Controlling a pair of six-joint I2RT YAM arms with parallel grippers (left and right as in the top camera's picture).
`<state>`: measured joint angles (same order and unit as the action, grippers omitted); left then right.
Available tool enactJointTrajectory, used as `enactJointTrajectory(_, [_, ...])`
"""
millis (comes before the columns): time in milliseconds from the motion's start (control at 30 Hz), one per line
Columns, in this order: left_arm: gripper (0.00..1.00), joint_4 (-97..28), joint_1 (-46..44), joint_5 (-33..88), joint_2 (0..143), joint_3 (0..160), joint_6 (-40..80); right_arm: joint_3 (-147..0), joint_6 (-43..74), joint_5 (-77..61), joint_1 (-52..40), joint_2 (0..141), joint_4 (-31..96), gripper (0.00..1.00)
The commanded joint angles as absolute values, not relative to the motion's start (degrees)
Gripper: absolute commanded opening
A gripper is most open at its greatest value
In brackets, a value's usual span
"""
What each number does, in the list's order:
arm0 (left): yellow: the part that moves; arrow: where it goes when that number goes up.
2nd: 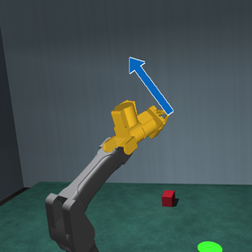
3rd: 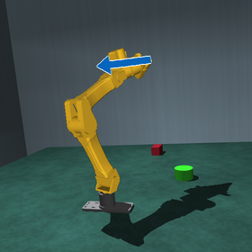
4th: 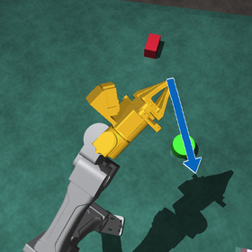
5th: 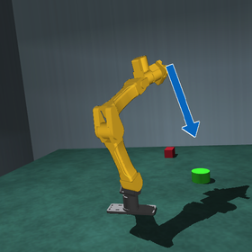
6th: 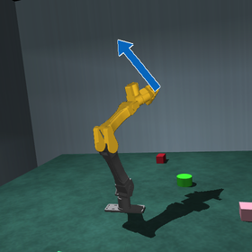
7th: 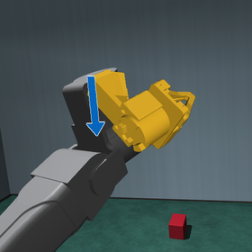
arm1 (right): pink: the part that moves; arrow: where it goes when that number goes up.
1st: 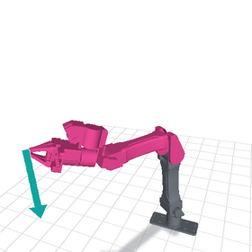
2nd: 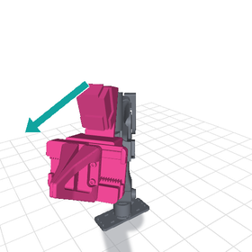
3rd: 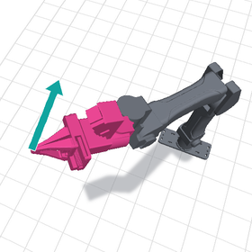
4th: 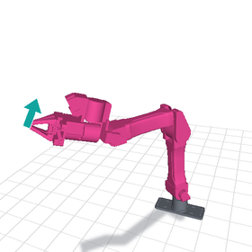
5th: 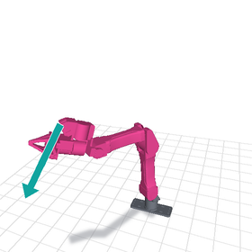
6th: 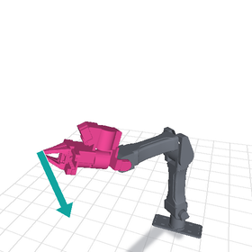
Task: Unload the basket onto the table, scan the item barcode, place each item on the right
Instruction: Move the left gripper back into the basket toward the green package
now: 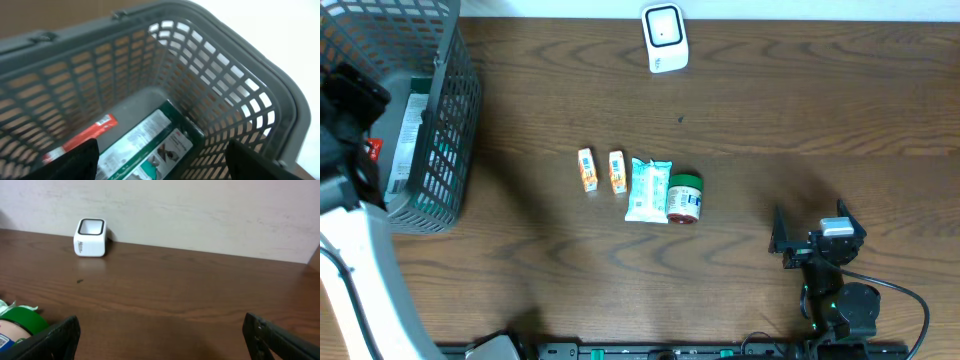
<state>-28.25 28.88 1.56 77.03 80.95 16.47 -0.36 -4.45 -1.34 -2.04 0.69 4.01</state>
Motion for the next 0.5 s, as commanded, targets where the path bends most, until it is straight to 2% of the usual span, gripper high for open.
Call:
enactJointTrajectory(0, [0.81, -26.1, 33.3, 14.3, 81.4, 80.9, 12.2, -0.3, -4.8, -1.5, -1.4, 0.5, 4.2, 0.99])
enactJointTrajectory(233, [0.86, -26.5, 38.6, 16.7, 90.8, 80.9, 7.2, -0.3, -4.8, -1.6, -1.4, 0.5, 4.2, 0.99])
enactJointTrajectory(467, [0.88, -26.2, 38.9, 16.7, 98.7, 80.9, 3.7, -0.3, -4.8, -1.6, -1.4, 0.5, 4.2, 0.99])
